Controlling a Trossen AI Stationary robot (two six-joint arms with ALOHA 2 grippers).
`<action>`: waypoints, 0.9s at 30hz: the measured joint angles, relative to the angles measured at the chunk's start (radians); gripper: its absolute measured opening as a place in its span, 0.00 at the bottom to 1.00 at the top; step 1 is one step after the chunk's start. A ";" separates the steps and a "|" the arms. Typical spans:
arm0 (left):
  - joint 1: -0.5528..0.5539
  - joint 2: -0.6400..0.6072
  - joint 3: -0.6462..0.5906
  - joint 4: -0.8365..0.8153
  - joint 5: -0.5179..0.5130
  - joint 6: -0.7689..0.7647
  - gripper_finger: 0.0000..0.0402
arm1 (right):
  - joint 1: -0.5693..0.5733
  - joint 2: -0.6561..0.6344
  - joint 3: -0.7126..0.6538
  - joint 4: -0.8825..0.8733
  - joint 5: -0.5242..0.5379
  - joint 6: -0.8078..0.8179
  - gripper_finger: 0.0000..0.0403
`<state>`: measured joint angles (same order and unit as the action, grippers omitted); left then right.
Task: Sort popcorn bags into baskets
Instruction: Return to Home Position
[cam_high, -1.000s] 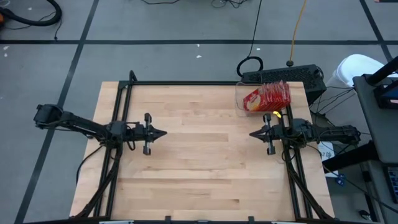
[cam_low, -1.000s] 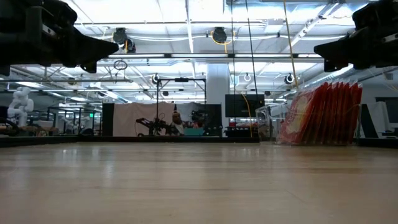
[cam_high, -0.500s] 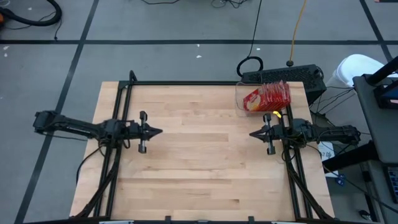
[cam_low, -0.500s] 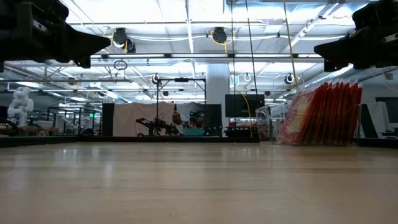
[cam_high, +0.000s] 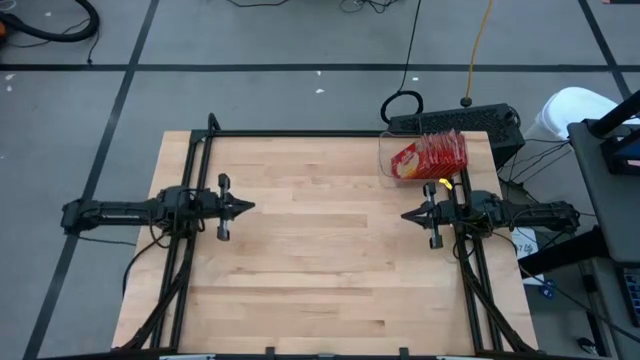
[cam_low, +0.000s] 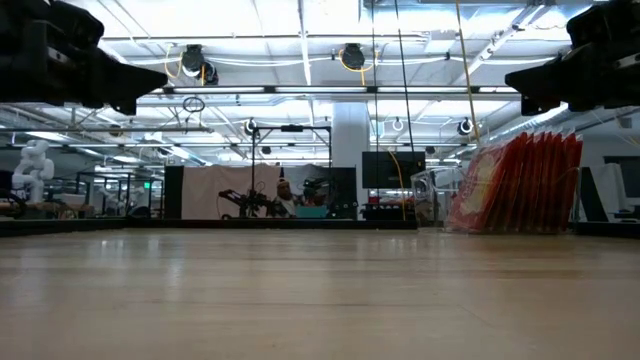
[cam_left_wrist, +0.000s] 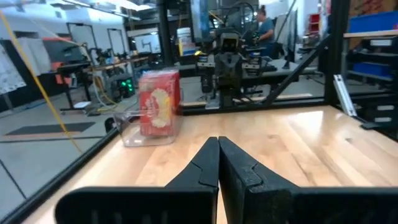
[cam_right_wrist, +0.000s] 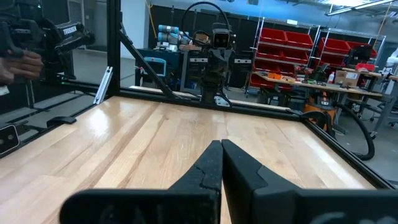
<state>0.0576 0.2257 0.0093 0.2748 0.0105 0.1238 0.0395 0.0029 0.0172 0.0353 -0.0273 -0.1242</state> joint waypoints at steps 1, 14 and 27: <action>0.006 -0.019 0.000 -0.024 0.014 -0.004 0.01 | 0.000 0.000 0.000 0.000 0.000 0.000 0.00; -0.008 -0.175 0.003 -0.259 -0.043 -0.069 0.00 | 0.000 0.000 0.000 0.000 0.000 0.000 0.00; -0.007 -0.166 0.003 -0.260 -0.015 -0.097 0.08 | 0.000 0.000 0.000 -0.001 0.000 0.000 0.00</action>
